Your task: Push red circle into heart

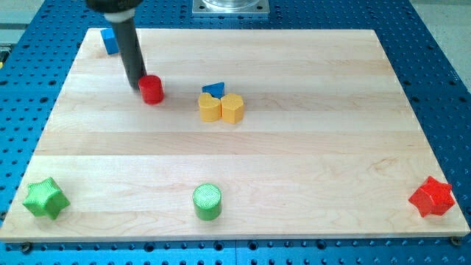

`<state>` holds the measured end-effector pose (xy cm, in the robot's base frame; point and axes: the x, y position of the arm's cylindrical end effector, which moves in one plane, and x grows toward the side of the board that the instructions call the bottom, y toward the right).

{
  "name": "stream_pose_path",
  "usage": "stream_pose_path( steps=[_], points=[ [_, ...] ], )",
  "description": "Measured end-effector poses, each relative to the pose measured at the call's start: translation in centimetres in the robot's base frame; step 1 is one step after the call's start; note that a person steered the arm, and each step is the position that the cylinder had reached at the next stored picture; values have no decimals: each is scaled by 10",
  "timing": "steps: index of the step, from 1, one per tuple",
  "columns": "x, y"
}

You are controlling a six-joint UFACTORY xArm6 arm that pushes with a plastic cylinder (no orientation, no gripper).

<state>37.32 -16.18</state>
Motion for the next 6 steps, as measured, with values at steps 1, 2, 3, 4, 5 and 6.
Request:
stream_pose_path(
  steps=[1, 2, 3, 4, 5, 6],
  points=[
    [2, 1],
    [8, -21],
    [36, 9],
    [37, 27],
    [-9, 10],
    [-1, 31]
  ],
)
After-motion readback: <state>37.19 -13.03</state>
